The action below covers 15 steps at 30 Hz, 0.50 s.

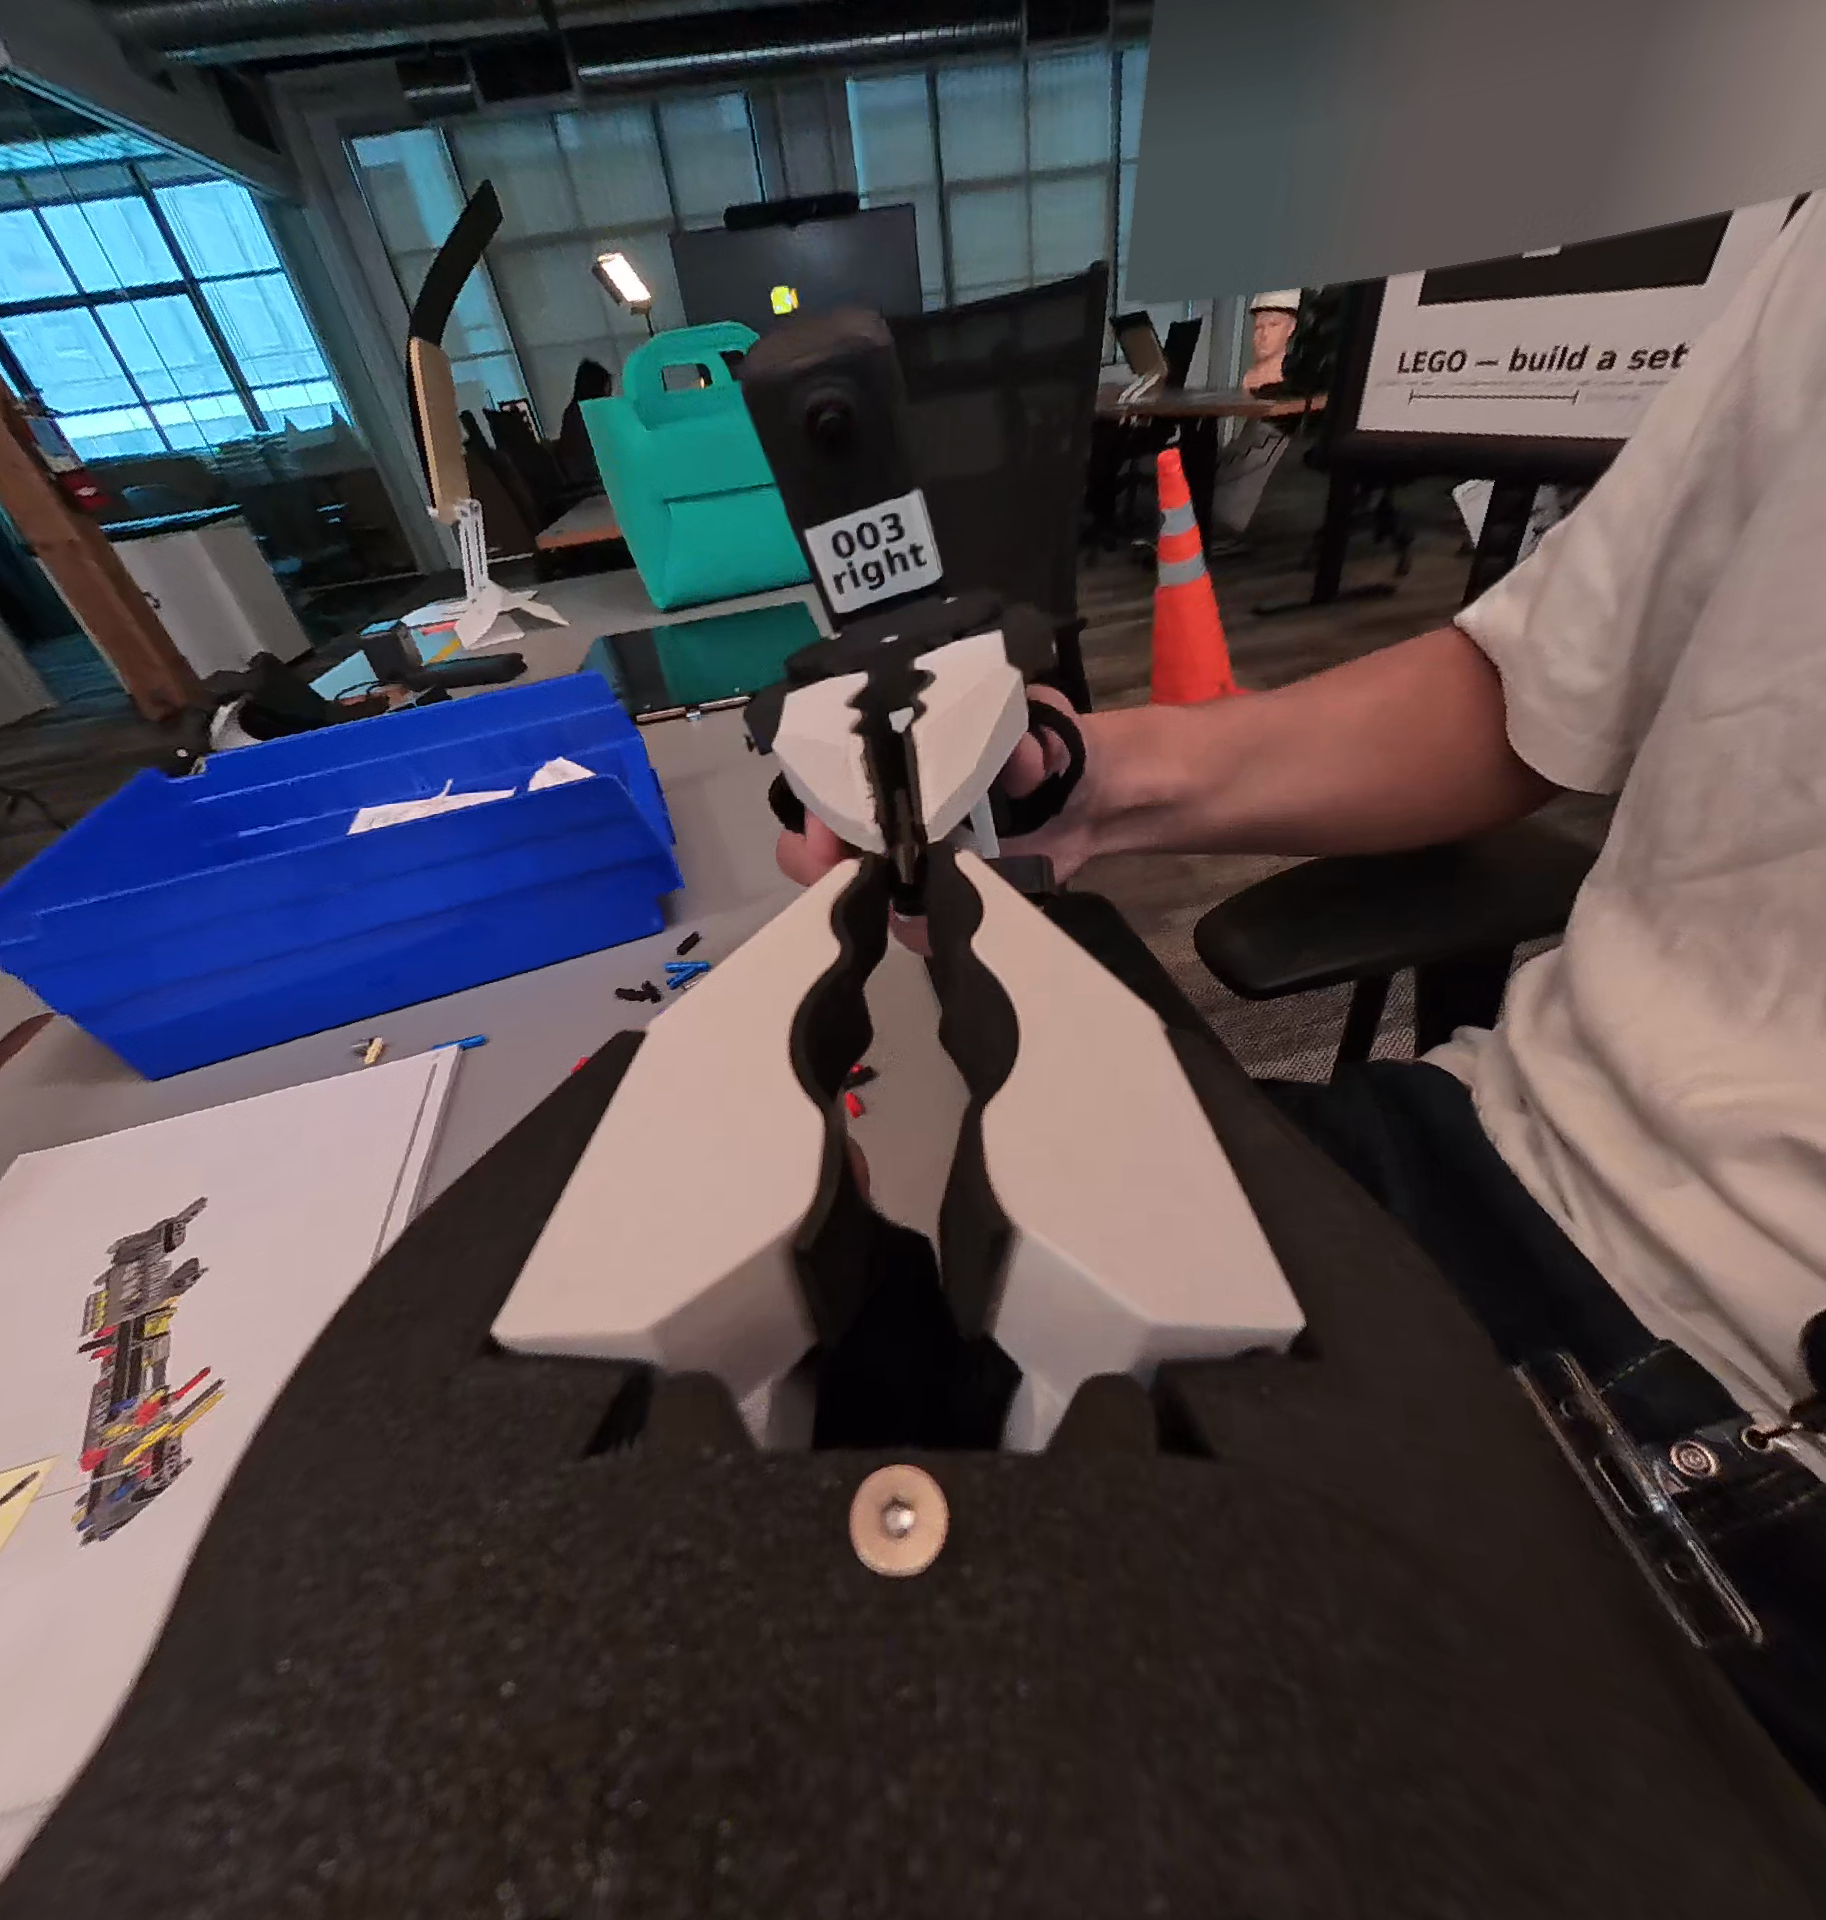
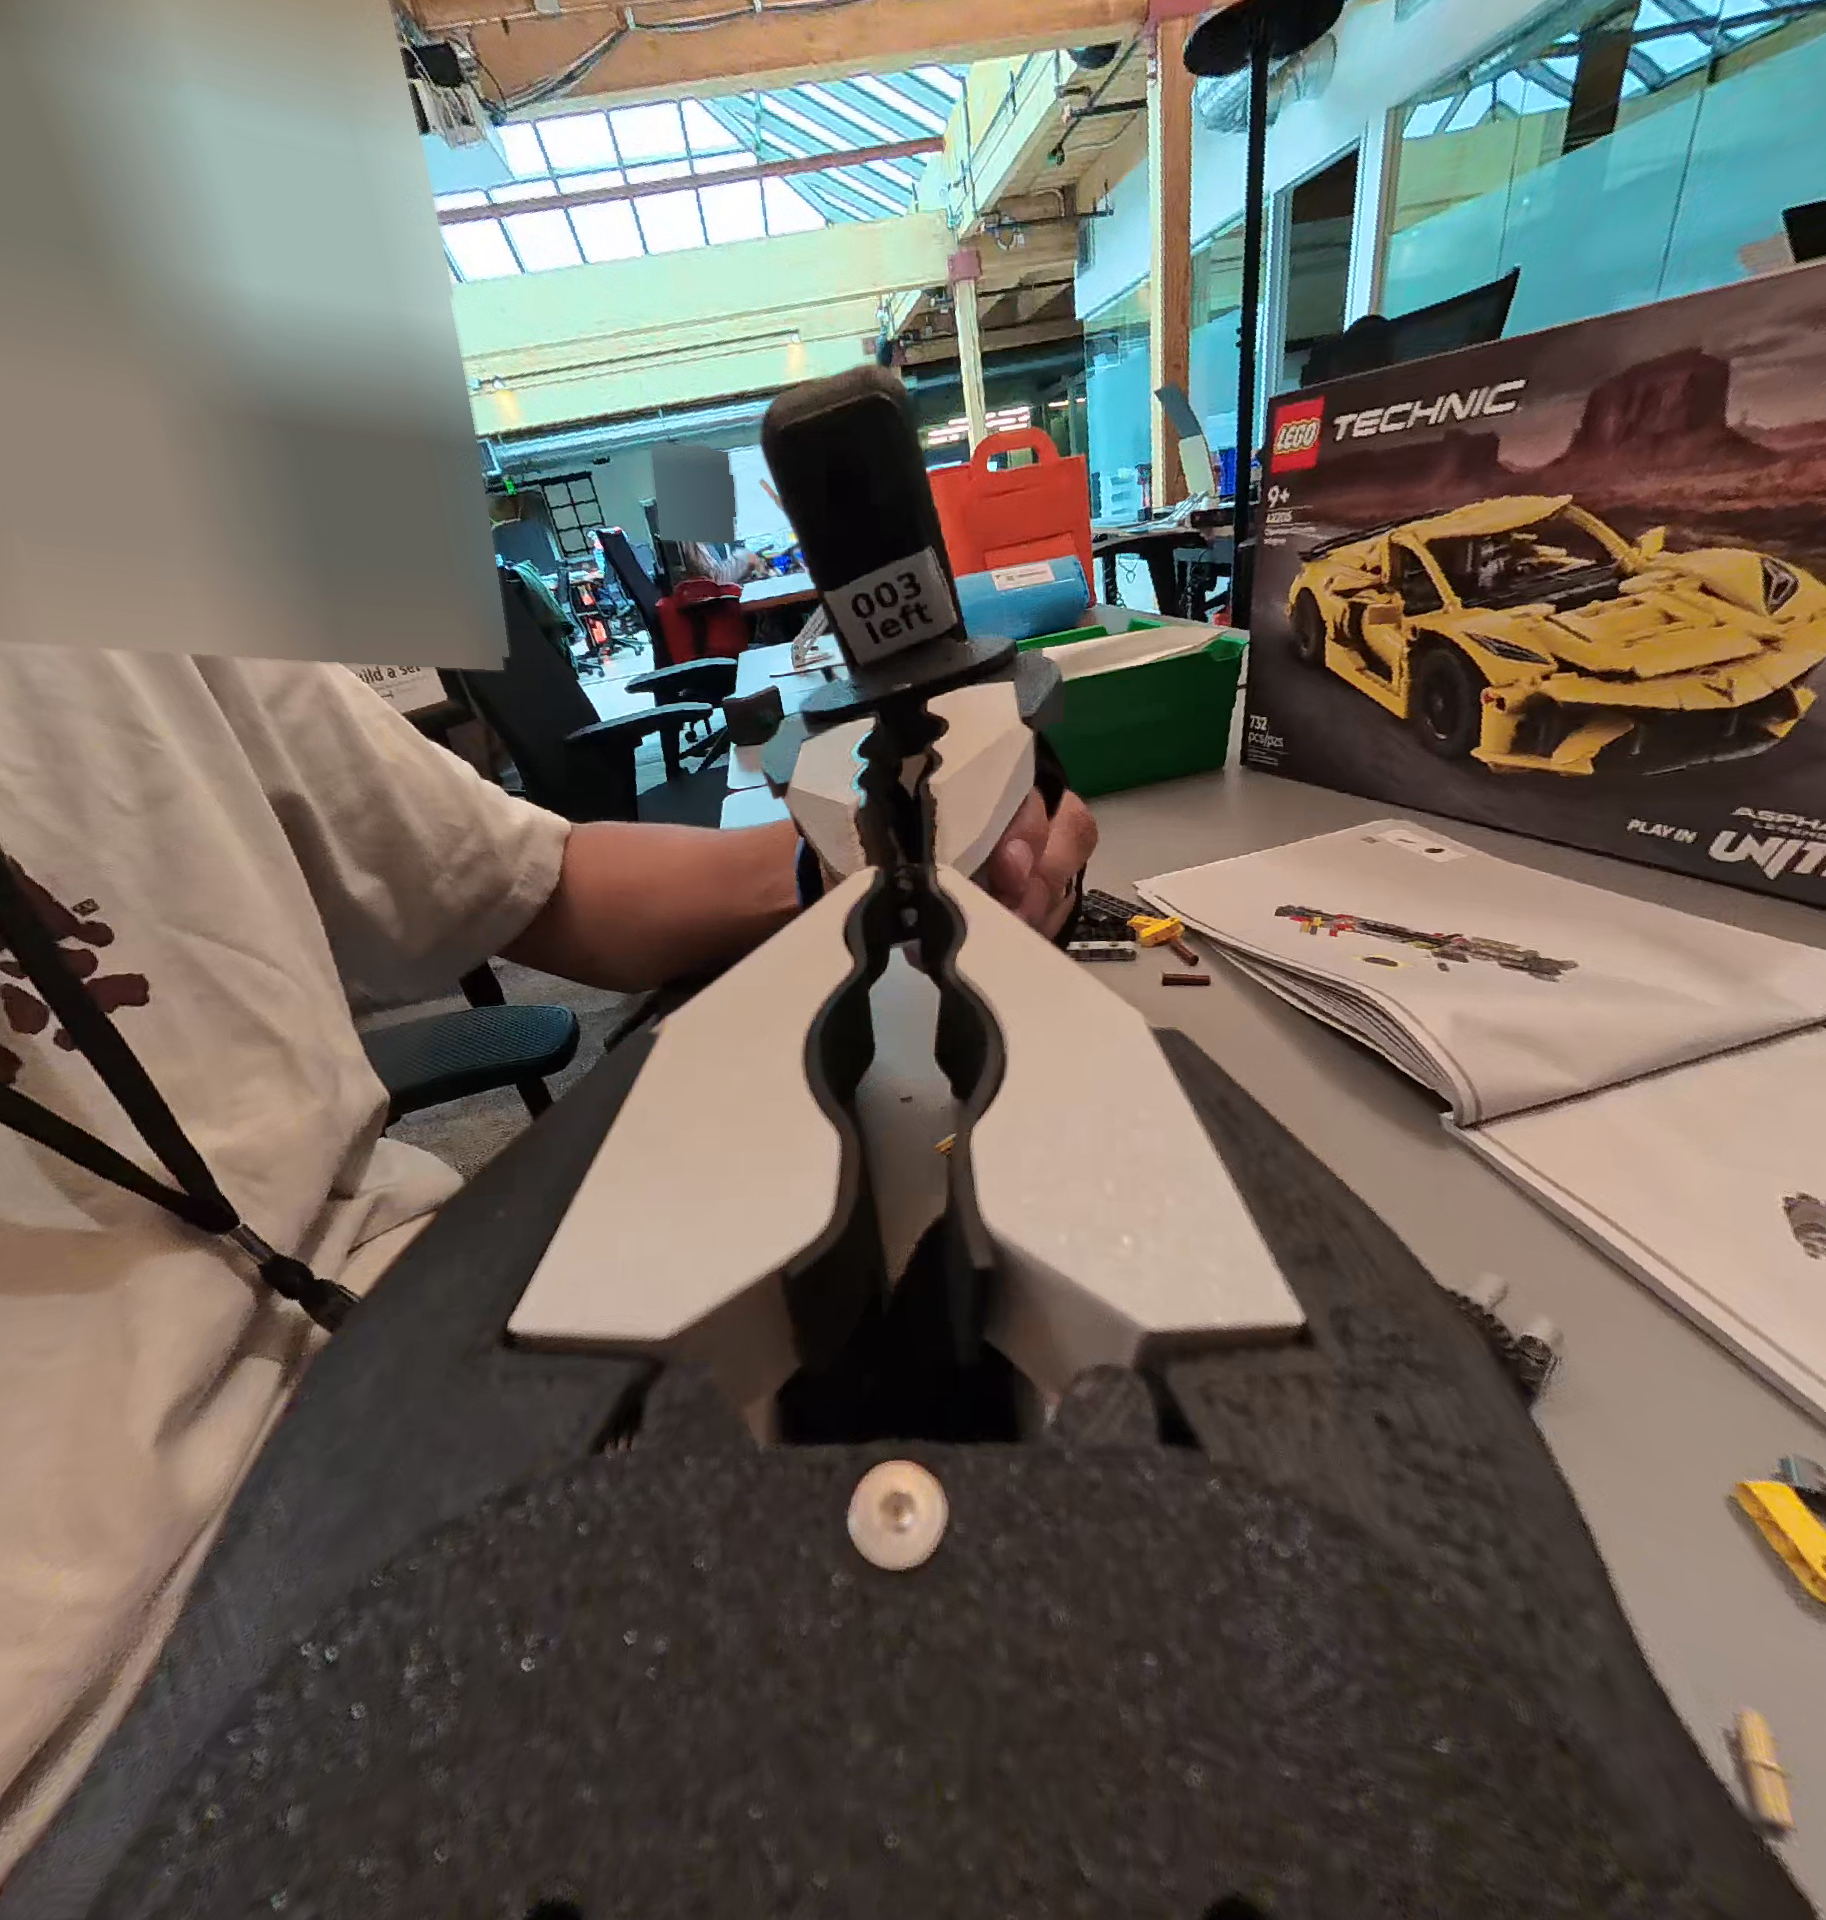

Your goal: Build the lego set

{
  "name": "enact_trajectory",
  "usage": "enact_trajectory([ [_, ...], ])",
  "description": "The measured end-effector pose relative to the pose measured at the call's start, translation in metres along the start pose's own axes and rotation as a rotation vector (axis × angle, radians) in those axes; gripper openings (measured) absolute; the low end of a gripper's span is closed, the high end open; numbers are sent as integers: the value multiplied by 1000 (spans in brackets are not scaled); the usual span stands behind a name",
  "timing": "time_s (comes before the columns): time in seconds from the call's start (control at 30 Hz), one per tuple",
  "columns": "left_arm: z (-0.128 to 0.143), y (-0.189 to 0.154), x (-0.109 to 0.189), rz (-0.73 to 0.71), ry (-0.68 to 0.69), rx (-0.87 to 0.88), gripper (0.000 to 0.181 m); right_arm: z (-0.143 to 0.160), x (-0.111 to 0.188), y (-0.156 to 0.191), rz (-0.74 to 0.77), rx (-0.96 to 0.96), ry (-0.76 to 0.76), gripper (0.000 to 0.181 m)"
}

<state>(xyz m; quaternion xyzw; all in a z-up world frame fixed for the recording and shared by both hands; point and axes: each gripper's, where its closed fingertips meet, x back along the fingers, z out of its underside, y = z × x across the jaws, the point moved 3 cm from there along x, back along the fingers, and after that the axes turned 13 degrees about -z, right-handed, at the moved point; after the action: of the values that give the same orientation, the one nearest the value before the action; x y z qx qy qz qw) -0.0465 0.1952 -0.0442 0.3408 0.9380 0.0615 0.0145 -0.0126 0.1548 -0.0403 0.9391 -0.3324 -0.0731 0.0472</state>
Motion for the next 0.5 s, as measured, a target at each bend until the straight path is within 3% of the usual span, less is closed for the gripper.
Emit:
enact_trajectory([
  [0.2,3,1,1,3,34,4,6,3,-1,-2,26,21,91,4],
  [0.5,18,-7,-2,-10,159,-157,6,19,2,3,38,66,299,4],
])
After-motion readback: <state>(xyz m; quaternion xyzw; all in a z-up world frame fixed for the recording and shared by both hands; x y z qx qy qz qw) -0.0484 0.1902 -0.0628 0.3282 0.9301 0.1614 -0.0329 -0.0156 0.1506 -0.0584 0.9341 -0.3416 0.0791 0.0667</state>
